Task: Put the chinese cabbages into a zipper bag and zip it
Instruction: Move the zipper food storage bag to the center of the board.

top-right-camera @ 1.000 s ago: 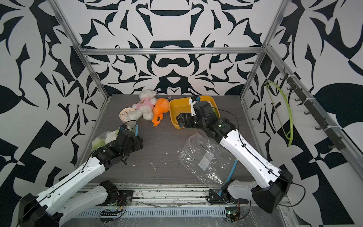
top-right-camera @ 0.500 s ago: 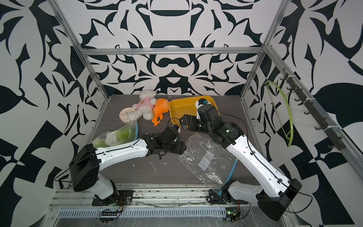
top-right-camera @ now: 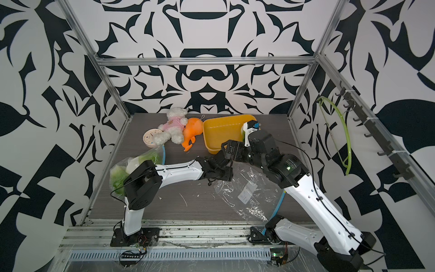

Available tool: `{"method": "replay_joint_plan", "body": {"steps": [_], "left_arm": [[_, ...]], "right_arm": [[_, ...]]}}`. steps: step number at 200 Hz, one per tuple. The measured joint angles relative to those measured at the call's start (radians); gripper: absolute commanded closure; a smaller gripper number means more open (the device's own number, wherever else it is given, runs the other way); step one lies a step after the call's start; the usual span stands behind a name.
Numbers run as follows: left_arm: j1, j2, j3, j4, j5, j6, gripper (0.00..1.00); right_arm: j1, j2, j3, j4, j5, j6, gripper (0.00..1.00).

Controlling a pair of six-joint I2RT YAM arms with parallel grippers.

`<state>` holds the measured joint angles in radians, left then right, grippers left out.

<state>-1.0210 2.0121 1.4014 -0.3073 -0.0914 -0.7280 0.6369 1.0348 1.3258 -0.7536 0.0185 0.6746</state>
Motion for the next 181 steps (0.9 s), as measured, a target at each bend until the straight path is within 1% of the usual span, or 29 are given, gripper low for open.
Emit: {"method": "replay_joint_plan", "body": {"steps": [26,50,66,79,101,121,137,142,155,169,174,181], "left_arm": [[0.002,0.002,-0.002,-0.019,-0.045,-0.032,0.68],[0.01,-0.019,-0.052,-0.015,-0.07,-0.061,0.78],[0.018,-0.07,-0.126,-0.028,-0.088,-0.068,0.82],[0.026,-0.134,-0.192,-0.058,-0.11,-0.079,0.82],[0.045,-0.294,-0.313,-0.132,-0.161,-0.095,0.82],[0.089,-0.467,-0.431,-0.19,-0.192,-0.101,0.83],[0.159,-0.596,-0.521,-0.237,-0.208,-0.1,0.81],[0.183,-0.631,-0.547,-0.248,-0.211,-0.097,0.79],[0.256,-0.731,-0.618,-0.275,-0.223,-0.088,0.68],[0.327,-0.82,-0.677,-0.298,-0.228,-0.076,0.64],[0.351,-0.849,-0.694,-0.307,-0.229,-0.074,0.59],[0.372,-0.879,-0.71,-0.315,-0.229,-0.069,0.49]], "right_arm": [[0.0,-0.006,-0.006,0.007,0.0,0.0,0.01],[0.0,-0.008,-0.011,0.017,-0.001,0.0,0.01],[0.0,-0.004,-0.012,0.026,-0.003,0.0,0.01],[0.0,0.002,-0.012,0.034,-0.005,0.003,0.01],[0.0,0.021,-0.012,0.048,-0.018,0.006,0.01],[0.0,0.042,-0.012,0.069,-0.036,0.02,0.01],[0.001,0.059,-0.013,0.093,-0.056,0.035,0.01],[0.001,0.063,-0.013,0.098,-0.061,0.04,0.01],[0.006,0.076,-0.013,0.115,-0.076,0.056,0.01],[0.023,0.087,-0.013,0.131,-0.085,0.067,0.01],[0.03,0.089,-0.013,0.138,-0.086,0.071,0.01],[0.042,0.09,-0.015,0.148,-0.086,0.077,0.01]]}}
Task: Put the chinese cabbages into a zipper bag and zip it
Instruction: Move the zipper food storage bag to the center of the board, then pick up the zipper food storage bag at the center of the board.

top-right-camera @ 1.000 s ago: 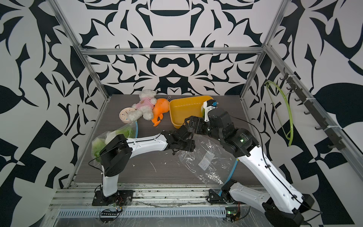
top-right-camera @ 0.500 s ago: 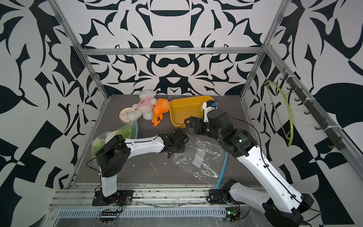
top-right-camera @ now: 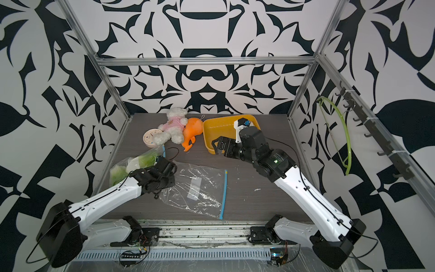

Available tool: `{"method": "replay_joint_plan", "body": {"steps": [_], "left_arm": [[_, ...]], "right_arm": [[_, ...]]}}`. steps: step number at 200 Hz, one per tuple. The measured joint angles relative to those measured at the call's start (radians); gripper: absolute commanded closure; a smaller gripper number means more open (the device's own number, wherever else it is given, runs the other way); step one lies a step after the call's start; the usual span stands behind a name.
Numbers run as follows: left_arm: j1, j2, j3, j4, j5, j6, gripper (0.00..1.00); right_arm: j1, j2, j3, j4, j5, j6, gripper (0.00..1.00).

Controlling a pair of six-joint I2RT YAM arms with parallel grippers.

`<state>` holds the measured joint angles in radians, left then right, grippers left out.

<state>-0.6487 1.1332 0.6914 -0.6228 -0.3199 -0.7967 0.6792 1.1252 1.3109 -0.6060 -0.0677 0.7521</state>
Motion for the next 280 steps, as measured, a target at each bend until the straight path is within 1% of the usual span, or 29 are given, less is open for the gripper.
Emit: {"method": "replay_joint_plan", "body": {"steps": [5,45,81,95,108,137,155,170,185,218,247,264,280], "left_arm": [[0.008,-0.017,-0.006,-0.01,-0.002,0.006,0.45],[0.02,-0.114,0.007,-0.094,-0.02,0.015,0.34],[0.011,-0.15,0.09,-0.134,-0.002,0.006,0.36],[-0.028,-0.138,0.13,-0.128,0.003,-0.003,0.35],[-0.082,-0.106,0.169,-0.115,0.002,-0.013,0.35],[-0.205,0.024,0.226,-0.036,-0.006,-0.042,0.35],[-0.255,0.097,0.226,0.039,0.005,-0.062,0.35],[-0.269,0.158,0.222,0.105,0.027,-0.077,0.37],[-0.269,0.204,0.21,0.161,0.039,-0.087,0.37],[-0.268,0.214,0.129,0.262,0.056,-0.114,0.39],[-0.263,0.209,0.06,0.312,0.06,-0.125,0.39],[-0.249,0.208,0.031,0.335,0.071,-0.128,0.39],[-0.232,0.208,0.016,0.351,0.079,-0.129,0.39]], "right_arm": [[0.009,0.0,-0.003,0.006,0.0,0.003,0.01],[0.057,0.002,-0.007,0.021,0.001,0.028,0.01],[0.067,-0.025,-0.051,0.038,-0.003,0.039,0.01],[0.068,-0.05,-0.079,0.026,0.01,0.031,0.01],[0.066,-0.083,-0.111,0.019,0.025,0.013,0.01],[0.039,-0.177,-0.208,-0.024,0.051,-0.036,0.0],[0.001,-0.229,-0.28,-0.053,0.058,-0.057,0.01],[-0.032,-0.261,-0.348,-0.07,0.057,-0.063,0.04],[-0.061,-0.282,-0.426,-0.077,0.046,-0.064,0.1],[-0.097,-0.291,-0.604,-0.037,-0.029,-0.044,0.27],[-0.128,-0.262,-0.748,0.08,-0.135,0.004,0.29],[-0.138,-0.198,-0.794,0.176,-0.19,0.035,0.3],[-0.143,-0.121,-0.803,0.254,-0.228,0.055,0.31]]}}
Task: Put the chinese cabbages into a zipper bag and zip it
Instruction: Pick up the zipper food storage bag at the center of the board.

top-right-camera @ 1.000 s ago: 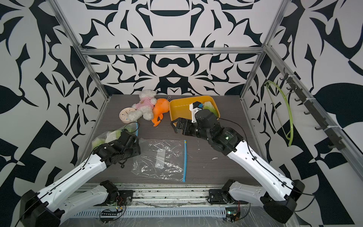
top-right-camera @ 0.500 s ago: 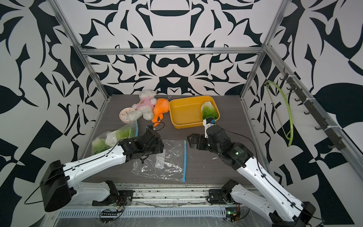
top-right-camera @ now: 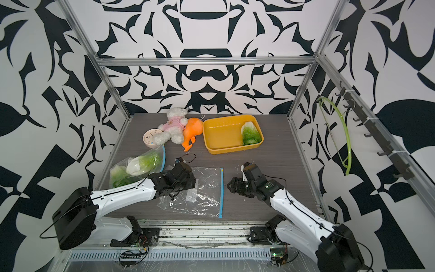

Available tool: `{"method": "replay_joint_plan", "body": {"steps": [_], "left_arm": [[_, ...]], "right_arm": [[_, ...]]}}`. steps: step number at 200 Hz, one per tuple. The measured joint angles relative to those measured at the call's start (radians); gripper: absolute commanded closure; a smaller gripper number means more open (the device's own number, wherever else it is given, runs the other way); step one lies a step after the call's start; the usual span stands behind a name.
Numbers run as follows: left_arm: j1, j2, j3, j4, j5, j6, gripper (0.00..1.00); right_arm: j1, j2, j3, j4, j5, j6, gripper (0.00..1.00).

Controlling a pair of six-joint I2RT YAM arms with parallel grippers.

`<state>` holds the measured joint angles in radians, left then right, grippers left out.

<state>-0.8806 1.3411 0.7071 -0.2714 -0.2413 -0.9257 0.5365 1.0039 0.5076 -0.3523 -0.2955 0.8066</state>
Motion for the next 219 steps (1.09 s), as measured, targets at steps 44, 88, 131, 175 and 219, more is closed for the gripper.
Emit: {"method": "replay_joint_plan", "body": {"steps": [44,88,131,175,219], "left_arm": [[0.032,0.0,-0.026,0.044,0.011,-0.001,0.4],[0.06,0.0,-0.068,0.089,0.026,-0.003,0.4],[0.078,0.015,-0.081,0.117,0.05,-0.003,0.41],[0.09,0.026,-0.087,0.138,0.065,-0.003,0.41],[0.099,0.026,-0.098,0.141,0.071,-0.006,0.41]], "right_arm": [[0.0,0.204,0.0,0.209,-0.083,0.03,0.34],[0.003,0.332,0.001,0.319,-0.13,0.059,0.41],[0.031,0.38,0.023,0.389,-0.16,0.087,0.49],[0.066,0.396,0.058,0.427,-0.189,0.111,0.63],[0.087,0.396,0.085,0.441,-0.211,0.113,0.89]]}}
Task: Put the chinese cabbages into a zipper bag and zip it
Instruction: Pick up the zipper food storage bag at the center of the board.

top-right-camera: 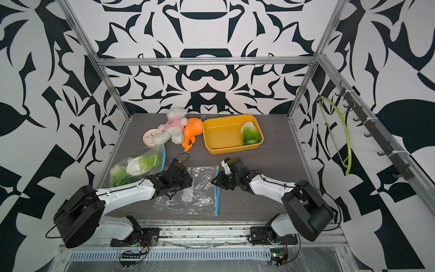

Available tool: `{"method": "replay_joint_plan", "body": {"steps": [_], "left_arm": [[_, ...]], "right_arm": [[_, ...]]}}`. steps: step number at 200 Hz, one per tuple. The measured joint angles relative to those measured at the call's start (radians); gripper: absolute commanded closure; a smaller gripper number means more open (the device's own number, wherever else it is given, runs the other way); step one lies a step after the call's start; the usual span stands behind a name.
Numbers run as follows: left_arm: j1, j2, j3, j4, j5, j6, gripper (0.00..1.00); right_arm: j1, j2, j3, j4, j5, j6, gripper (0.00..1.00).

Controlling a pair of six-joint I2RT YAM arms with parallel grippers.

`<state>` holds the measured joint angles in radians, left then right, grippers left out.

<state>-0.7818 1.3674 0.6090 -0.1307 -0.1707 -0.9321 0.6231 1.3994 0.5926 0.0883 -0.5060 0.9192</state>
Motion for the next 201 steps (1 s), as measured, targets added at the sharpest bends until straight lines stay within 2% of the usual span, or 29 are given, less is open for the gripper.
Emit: {"method": "replay_joint_plan", "body": {"steps": [24,73,93,113,155,180,201], "left_arm": [[0.002,-0.005,0.0,-0.005,0.004,-0.001,0.41],[-0.023,-0.095,0.037,-0.113,-0.027,-0.003,0.38],[-0.104,-0.163,0.115,-0.197,-0.091,-0.009,0.37],[-0.235,-0.199,0.212,-0.258,-0.159,-0.019,0.37],[-0.453,-0.194,0.293,-0.32,-0.256,-0.062,0.35],[-0.525,-0.17,0.3,-0.327,-0.285,-0.087,0.35],[-0.54,-0.153,0.299,-0.314,-0.288,-0.094,0.36]], "right_arm": [[0.01,0.0,0.01,0.001,-0.003,0.007,1.0],[0.031,-0.082,0.013,-0.003,0.019,0.035,1.0],[0.042,-0.126,0.032,-0.025,0.043,0.051,1.0],[0.061,-0.158,0.046,-0.028,0.077,0.08,1.0],[0.125,-0.201,0.076,-0.045,0.149,0.157,1.0],[0.163,-0.223,0.084,-0.039,0.18,0.205,1.0],[0.189,-0.241,0.084,-0.039,0.209,0.234,1.0]]}}
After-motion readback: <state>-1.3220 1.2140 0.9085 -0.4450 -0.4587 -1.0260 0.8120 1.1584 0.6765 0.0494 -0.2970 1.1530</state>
